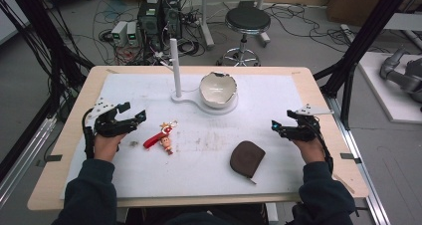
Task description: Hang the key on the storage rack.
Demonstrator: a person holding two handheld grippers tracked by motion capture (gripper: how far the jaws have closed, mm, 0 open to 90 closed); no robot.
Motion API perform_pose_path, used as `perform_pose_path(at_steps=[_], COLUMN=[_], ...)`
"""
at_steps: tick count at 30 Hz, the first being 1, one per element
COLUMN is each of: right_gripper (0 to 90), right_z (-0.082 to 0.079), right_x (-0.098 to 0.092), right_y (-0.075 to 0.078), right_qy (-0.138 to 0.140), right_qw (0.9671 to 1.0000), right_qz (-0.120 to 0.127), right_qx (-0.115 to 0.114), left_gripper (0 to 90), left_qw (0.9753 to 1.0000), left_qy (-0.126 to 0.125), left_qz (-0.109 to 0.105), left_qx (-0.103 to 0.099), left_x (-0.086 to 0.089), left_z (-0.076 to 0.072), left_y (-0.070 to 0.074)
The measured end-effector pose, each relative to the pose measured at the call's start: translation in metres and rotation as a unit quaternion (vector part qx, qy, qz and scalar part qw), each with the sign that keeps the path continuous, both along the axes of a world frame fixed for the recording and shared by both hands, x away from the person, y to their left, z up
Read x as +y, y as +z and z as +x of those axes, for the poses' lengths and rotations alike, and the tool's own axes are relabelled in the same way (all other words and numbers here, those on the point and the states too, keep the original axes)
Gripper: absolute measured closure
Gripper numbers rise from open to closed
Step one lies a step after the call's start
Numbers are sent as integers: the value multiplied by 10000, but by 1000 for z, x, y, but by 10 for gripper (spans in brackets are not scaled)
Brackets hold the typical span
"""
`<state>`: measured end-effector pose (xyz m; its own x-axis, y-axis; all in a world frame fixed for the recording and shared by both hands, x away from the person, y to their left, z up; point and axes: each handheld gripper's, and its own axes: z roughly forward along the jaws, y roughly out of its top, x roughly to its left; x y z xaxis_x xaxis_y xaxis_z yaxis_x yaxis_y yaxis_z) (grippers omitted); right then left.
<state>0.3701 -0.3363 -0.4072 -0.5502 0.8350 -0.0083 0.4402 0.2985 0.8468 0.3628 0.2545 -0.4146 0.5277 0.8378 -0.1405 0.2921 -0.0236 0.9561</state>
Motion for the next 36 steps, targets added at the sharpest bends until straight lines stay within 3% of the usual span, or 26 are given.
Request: perform_pose_path(at_steps=[6,16,19,21,25,26,28,36], right_gripper=[208,210,210,210,210,210,210,210], right_z=[1,1,0,-2,-6,-6,-4,-4], right_x=[-1,-2,-1,0,3,3,1,-1], right_y=[-1,-2,-2,-1,0,0,-1,-3], right_qy=[-8,52,16,10,56,45,36,-8], right_qw=[10000,9999,9999,10000,10000,10000,10000,9999], right_qz=[79,64,40,19,-47,-49,-42,12], right_qx=[50,69,97,81,33,44,72,129], left_gripper=[228,276,277,323,366,366,366,362], left_qw=[10000,9996,9997,9997,9983,9967,9953,9938], left_qy=[-24,-166,-168,-222,-435,-535,-582,-558], left_qz=[-21,166,140,44,133,266,392,456], left_qx=[88,133,122,117,354,543,662,850], left_x=[-2,-9,-10,-11,-23,-31,-37,-43], left_z=[2,-1,-4,-8,-6,-4,-3,-12], left_y=[-2,-2,0,1,-2,-4,-6,-6])
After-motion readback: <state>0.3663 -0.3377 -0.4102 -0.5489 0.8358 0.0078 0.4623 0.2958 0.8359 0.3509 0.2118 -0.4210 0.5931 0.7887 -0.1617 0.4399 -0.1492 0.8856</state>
